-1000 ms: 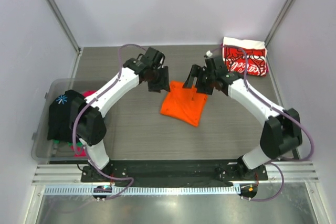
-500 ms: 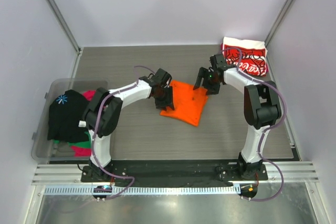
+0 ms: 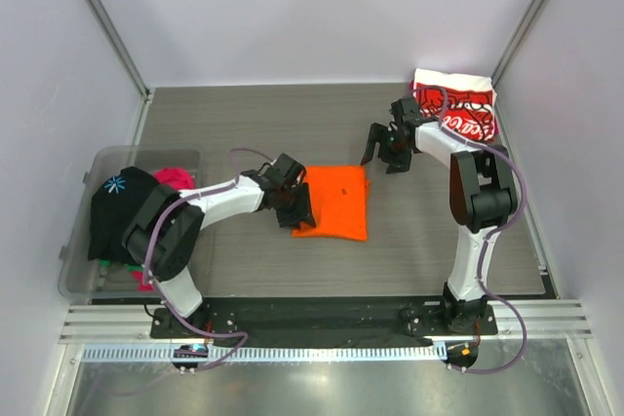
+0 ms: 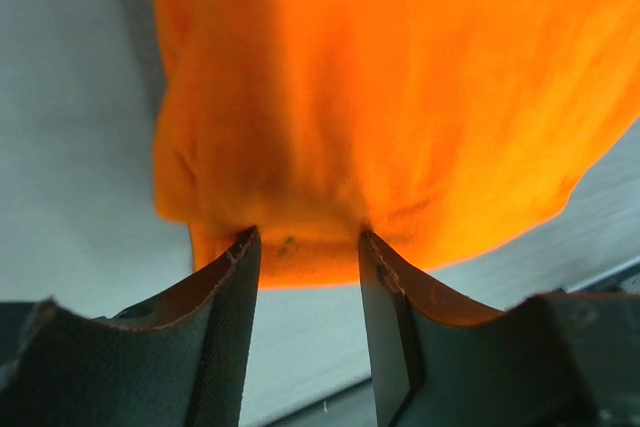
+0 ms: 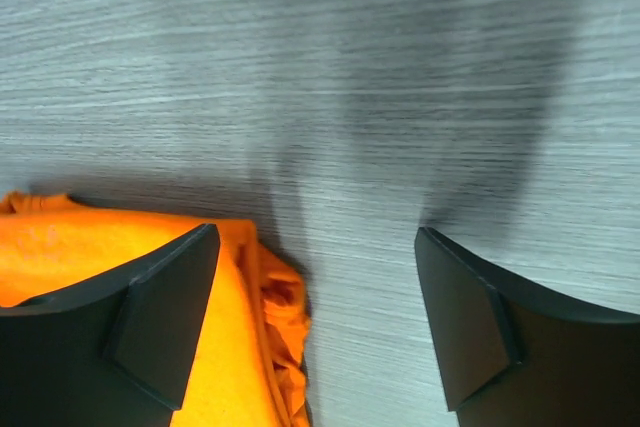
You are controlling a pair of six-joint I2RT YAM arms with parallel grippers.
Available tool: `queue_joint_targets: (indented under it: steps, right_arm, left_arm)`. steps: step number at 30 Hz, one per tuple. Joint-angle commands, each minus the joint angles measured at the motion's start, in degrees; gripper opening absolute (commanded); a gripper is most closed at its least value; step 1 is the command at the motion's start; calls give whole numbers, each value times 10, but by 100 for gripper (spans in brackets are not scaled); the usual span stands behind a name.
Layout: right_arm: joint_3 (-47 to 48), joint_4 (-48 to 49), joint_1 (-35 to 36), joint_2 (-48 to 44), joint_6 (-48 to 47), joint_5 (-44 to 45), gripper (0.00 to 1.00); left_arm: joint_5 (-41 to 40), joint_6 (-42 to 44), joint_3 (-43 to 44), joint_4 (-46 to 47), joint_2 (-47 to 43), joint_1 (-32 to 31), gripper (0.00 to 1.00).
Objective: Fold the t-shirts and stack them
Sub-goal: Fold the tshirt
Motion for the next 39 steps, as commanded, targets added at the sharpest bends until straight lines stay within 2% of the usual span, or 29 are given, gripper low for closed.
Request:
queue_joint_targets:
  steps: [1, 3, 7, 12, 22, 27, 33, 36, 39]
  right_arm:
    - [45, -29, 3, -14, -24, 23, 86]
    - [40, -33, 3, -38, -24, 21, 88]
    - [-4, -36, 4, -100, -11, -5, 87]
    - [-94, -18, 6, -198, 14, -49, 86]
    - [-211, -5, 8, -299, 36, -93, 84]
    - [-273, 6, 7, -356, 44, -83, 84]
    - [-298, 60, 6, -336, 46, -100, 85]
    - [-297, 113, 6, -298, 47, -115, 85]
    - [-284, 144, 7, -245, 52, -128, 86]
  left_arm:
    - [-2, -29, 52, -97, -46, -35, 47]
    - [-15, -19, 116, -151, -55, -41, 48]
    - [-96, 38, 225, -219, -42, -31, 49]
    - [-89, 87, 321, -247, 52, 27, 42]
    - [-67, 120, 414, -212, 203, 82, 41]
    - [-42, 115, 444, -200, 272, 106, 39]
    - [-19, 112, 469, -204, 316, 110, 39]
    - [-13, 116, 472, -220, 289, 110, 41]
    - [-9, 131, 495, -256, 241, 111, 50]
